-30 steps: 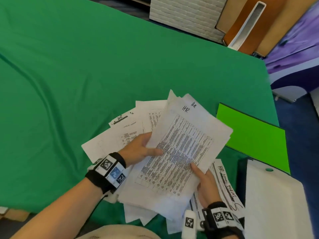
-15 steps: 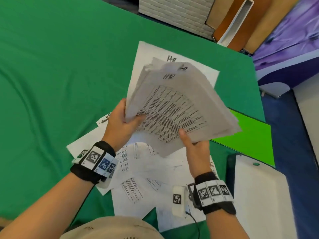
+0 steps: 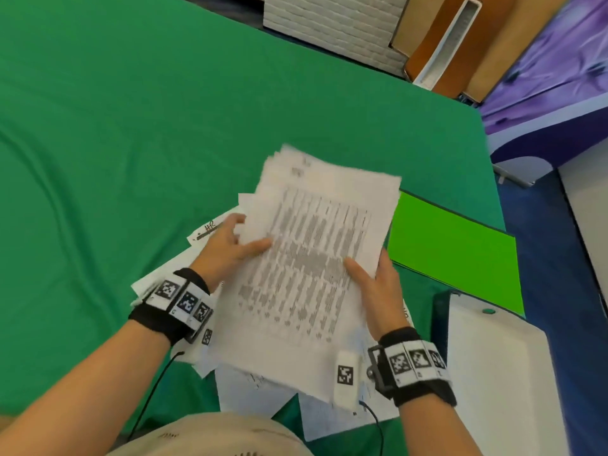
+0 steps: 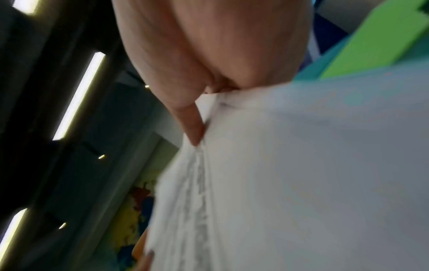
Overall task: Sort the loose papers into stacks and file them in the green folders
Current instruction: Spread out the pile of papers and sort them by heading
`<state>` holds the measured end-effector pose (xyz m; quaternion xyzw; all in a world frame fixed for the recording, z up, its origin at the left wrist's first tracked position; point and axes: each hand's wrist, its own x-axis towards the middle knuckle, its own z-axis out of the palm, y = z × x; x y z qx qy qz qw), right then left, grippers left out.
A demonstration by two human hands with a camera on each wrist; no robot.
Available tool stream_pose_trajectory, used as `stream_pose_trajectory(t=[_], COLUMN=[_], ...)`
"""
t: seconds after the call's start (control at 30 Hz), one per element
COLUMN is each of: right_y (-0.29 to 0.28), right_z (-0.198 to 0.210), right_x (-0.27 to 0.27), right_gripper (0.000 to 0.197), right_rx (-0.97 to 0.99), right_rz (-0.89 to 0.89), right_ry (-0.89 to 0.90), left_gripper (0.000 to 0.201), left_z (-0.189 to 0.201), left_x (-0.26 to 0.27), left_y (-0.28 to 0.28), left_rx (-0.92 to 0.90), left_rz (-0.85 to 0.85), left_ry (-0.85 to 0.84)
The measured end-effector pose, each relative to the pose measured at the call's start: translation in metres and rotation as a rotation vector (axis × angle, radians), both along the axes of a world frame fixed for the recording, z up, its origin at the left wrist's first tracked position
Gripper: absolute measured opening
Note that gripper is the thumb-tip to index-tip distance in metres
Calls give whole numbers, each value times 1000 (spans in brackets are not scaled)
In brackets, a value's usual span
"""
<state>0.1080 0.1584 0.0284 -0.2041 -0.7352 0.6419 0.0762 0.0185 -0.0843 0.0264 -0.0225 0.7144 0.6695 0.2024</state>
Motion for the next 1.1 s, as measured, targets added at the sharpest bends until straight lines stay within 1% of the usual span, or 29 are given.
stream_pose_trajectory(t=[0.07,0.1,0.13,0.17,0.2,0.23,0.3,0.4,0.47,0.57,0.63,0.7,0.73,0.8,0.83,0.87,0.93,0.97,1.0,1.07,1.1], right_y=[11,15,18,21,22,24,28,37,43,56,71,86,91,94,92,89,84,81,79,77,77], right_z=[-31,-48,-64,-78,-87,-92,-90,-78,-72,-65,-65,-69,-72,-77,-77,-78,-80,-81,-81,-82,-81], right_x=[17,29,42,55,66,74,81,84,83,87,93,99,101,103,103,102,99,98,97,96,96], right_gripper=[35,34,36,40,44,47,47,44,42,40,40,38,37,33,31,30,34,35,35,34,35], right_rx=[34,64,94,100,83,53,-23,-153,-208,-116,-5,119,175,276,303,314,298,282,268,245,237], right_rz=[-80,-135,-190,-243,-293,-325,-339,-362,-420,-590,-711,-785,-790,-752,-727,-700,-653,-630,-608,-582,-581], right_ry=[-181,-289,-399,-474,-504,-495,-435,-331,-262,-189,-190,-226,-259,-347,-382,-404,-417,-412,-406,-392,-378], left_gripper=[46,42,41,42,44,48,56,77,89,97,106,114,112,97,91,88,87,84,75,58,55], left_z=[-24,-41,-58,-73,-83,-91,-92,-93,-96,-96,-99,-101,-100,-96,-90,-87,-87,-86,-87,-88,-86], left_x=[7,11,13,13,13,8,1,-10,-20,-26,-30,-33,-33,-32,-30,-29,-26,-25,-23,-22,-22], left_y=[5,7,8,7,6,6,10,26,37,52,61,68,71,79,84,89,99,102,104,102,98], left_rx=[-299,-440,-576,-703,-799,-851,-871,-843,-884,-1019,-1070,-1107,-1112,-1065,-1010,-911,-701,-662,-656,-655,-628], left_rz=[-152,-221,-255,-246,-194,-127,-47,-41,-39,-95,-118,-112,-104,-69,-38,4,104,113,101,82,90], left_ry=[-101,-142,-166,-185,-186,-177,-169,-230,-267,-264,-275,-319,-329,-325,-316,-324,-336,-325,-309,-240,-194])
